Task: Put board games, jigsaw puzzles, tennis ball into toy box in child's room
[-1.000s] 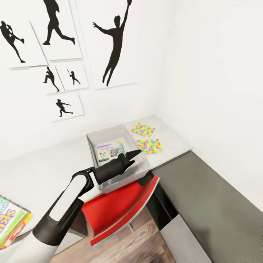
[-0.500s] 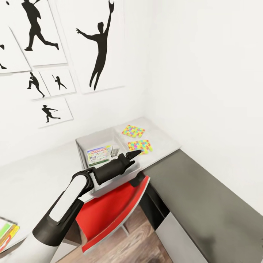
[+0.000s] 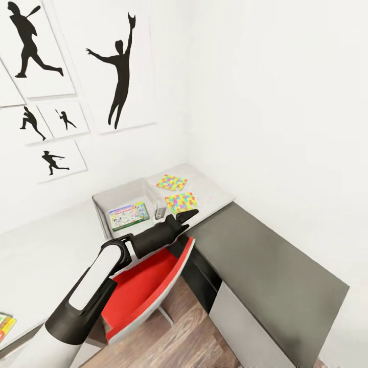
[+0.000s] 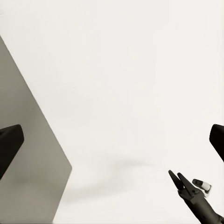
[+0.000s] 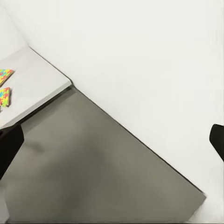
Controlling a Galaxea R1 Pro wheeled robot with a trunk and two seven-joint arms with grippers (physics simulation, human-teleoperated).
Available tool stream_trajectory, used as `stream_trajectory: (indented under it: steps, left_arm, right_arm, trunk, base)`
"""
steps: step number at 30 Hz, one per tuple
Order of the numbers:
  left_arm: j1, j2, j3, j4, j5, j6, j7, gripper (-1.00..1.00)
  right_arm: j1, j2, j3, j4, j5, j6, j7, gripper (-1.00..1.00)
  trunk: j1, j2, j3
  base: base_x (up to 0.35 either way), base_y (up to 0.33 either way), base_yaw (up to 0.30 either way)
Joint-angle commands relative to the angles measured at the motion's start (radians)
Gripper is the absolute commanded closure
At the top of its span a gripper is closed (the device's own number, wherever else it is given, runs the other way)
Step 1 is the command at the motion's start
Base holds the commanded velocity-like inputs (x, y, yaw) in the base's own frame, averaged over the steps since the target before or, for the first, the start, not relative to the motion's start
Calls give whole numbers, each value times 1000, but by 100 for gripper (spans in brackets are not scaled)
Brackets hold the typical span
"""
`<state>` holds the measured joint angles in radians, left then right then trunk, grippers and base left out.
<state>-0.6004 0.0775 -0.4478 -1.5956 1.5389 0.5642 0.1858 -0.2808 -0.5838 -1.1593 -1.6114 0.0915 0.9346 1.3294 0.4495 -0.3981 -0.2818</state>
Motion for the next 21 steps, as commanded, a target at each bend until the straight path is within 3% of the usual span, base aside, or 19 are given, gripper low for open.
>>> stream_trajectory:
  steps: [1, 21]
  left_arm:
    - [-1, 1, -1, -2, 10, 0, 9, -100]
    - [0, -4, -1, 3, 9, -1, 9, -100]
  right_arm:
    - [-2, 0, -1, -1, 10, 8, 10, -100]
    - [-2, 9, 17, -1, 11, 7, 2, -100]
  trunk:
    - [0, -2, 0]
    - [0, -2, 29]
  base:
    - [-72, 0, -185]
    - [-12, 0, -185]
